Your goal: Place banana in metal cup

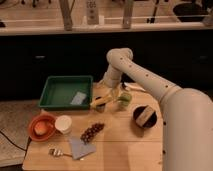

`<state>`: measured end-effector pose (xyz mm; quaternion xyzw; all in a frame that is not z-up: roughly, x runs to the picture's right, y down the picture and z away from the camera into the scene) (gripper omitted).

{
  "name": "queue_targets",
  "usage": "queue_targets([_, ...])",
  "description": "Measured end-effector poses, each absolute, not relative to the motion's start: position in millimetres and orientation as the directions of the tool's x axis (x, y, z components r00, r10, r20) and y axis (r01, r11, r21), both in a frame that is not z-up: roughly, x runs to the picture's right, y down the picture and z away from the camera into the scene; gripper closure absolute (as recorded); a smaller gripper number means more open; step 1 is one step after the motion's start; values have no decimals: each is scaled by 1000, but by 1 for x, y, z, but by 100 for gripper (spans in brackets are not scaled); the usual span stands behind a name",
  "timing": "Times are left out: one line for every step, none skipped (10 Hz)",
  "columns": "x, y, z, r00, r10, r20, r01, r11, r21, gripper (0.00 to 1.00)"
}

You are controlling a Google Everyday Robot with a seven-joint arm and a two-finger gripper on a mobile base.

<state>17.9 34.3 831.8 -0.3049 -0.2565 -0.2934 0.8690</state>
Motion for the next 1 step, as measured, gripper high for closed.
queue_targets([18, 34, 832, 696, -353, 625, 666, 642, -380, 20])
